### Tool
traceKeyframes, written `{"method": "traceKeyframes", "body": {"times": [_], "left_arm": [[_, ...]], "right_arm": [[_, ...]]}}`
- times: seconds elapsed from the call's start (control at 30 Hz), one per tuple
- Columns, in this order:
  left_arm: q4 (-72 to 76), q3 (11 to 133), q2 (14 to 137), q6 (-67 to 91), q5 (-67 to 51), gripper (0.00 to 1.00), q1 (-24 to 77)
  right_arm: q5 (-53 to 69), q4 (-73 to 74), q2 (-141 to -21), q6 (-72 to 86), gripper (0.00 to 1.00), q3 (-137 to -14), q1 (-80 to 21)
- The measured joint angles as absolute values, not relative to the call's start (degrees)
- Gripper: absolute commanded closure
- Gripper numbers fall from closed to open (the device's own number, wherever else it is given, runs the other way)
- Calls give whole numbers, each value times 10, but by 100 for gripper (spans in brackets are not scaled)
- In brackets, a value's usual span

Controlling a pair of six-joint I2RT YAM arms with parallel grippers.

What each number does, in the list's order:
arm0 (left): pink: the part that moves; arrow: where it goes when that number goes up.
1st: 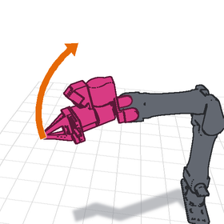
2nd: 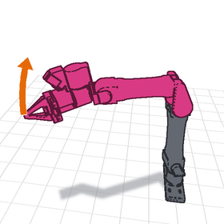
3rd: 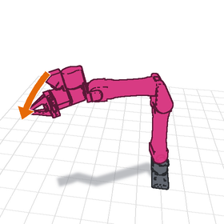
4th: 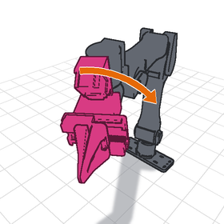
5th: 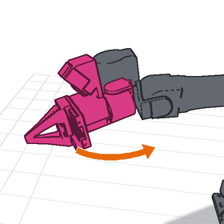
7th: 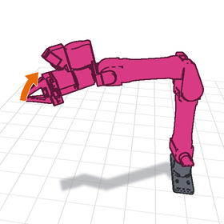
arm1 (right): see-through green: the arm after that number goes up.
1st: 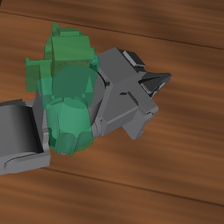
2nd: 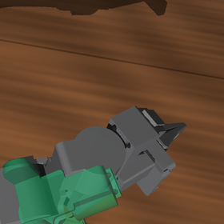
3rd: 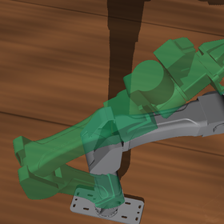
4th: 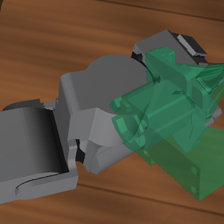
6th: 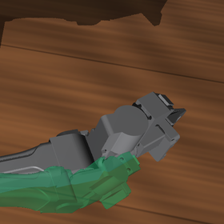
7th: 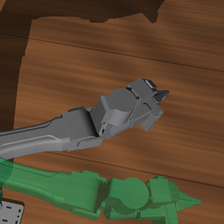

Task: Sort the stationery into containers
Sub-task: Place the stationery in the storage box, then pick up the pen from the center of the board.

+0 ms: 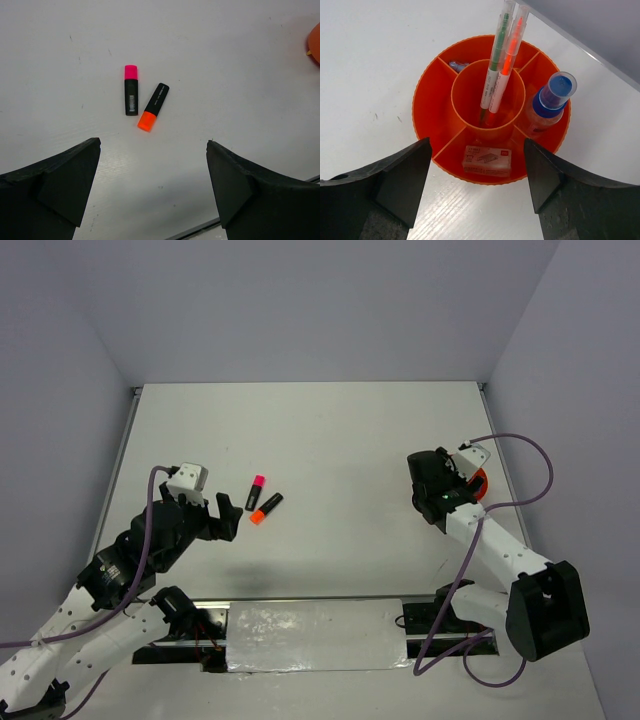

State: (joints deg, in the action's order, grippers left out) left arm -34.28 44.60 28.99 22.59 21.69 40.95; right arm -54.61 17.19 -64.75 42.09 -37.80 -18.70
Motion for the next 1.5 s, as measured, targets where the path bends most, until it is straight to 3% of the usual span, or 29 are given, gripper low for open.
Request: {"method": "traceKeyframes", "body": {"times": [0.1, 0.13, 0.17, 0.2, 0.5, 0.63, 0.93, 1.17, 1.5], "left_arm": [[-343, 446, 290, 226, 217, 1, 409], [-343, 446, 291, 226, 217, 1, 409], [-343, 446, 292, 226, 218, 1, 409], [-343, 446, 295, 227, 219, 1, 409], [-346, 454, 419, 241, 232, 1, 402], [-309, 455, 504, 249, 197, 1, 401], [-193, 517, 857, 255, 143, 5, 370], [-177, 532, 908, 239, 131, 9, 370], [-159, 539, 926, 226, 138, 12, 347]], "right_arm": [[-542, 173, -644, 421, 18, -378, -187], [-536, 174, -638, 421, 15, -378, -187], [-530, 175, -628, 418, 1, -378, -191], [-526, 176, -617, 415, 0, -378, -196], [-511, 182, -505, 356, 0, -419, -372], [-423, 180, -504, 302, 0, -431, -387], [-213, 184, -375, 223, 0, -370, -396], [-133, 201, -279, 208, 0, -313, -396], [-75, 212, -257, 201, 0, -299, -396]]}}
